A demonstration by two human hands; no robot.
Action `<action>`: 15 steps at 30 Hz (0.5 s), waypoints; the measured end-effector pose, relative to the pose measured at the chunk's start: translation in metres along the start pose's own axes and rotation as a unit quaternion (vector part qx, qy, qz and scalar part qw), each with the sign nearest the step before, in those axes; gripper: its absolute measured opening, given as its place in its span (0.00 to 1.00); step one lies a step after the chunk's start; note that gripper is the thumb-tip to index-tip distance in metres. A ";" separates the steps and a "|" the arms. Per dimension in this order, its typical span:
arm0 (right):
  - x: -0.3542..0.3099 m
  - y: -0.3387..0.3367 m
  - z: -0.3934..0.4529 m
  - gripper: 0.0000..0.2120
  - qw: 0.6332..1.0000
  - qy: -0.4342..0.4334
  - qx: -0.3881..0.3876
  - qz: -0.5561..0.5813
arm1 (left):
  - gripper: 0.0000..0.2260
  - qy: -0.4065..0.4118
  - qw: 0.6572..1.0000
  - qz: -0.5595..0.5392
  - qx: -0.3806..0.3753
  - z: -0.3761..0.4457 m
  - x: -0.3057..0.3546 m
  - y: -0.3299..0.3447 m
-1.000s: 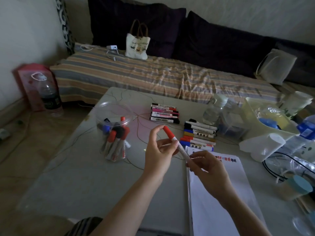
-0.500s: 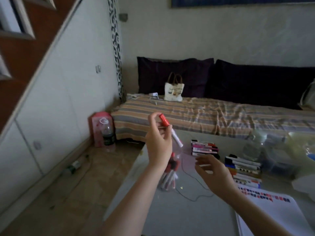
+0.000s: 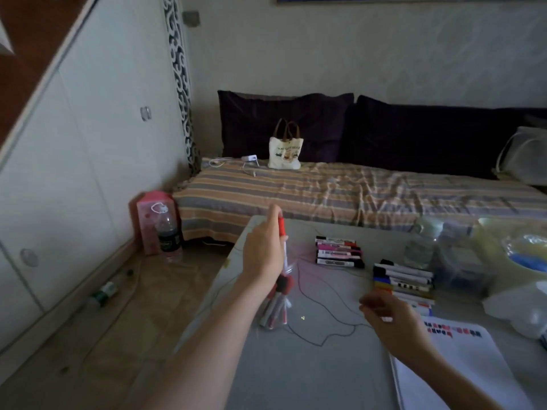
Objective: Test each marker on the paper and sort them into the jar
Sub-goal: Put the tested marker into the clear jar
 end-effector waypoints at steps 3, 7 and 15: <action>0.014 -0.004 0.003 0.12 1.000 -0.001 -0.002 -0.008 | 0.11 -0.039 0.997 0.036 -0.056 0.005 -0.012 0.013; 0.027 -0.003 0.009 0.14 1.000 0.002 -0.006 -0.022 | 0.11 0.000 0.987 0.136 -0.085 0.004 -0.005 0.028; 0.043 0.026 0.035 0.11 0.995 0.016 -0.058 -0.083 | 0.10 0.019 0.971 0.033 -0.236 -0.076 0.005 0.143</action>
Point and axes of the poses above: each hand's wrist, its own z-axis towards the middle knuckle, its own y-axis out of the palm, x = y × z, the point moved 7 cm from there along z, towards the middle knuckle, and after that the axes turned 14 degrees about -z, right-handed, at the moved point
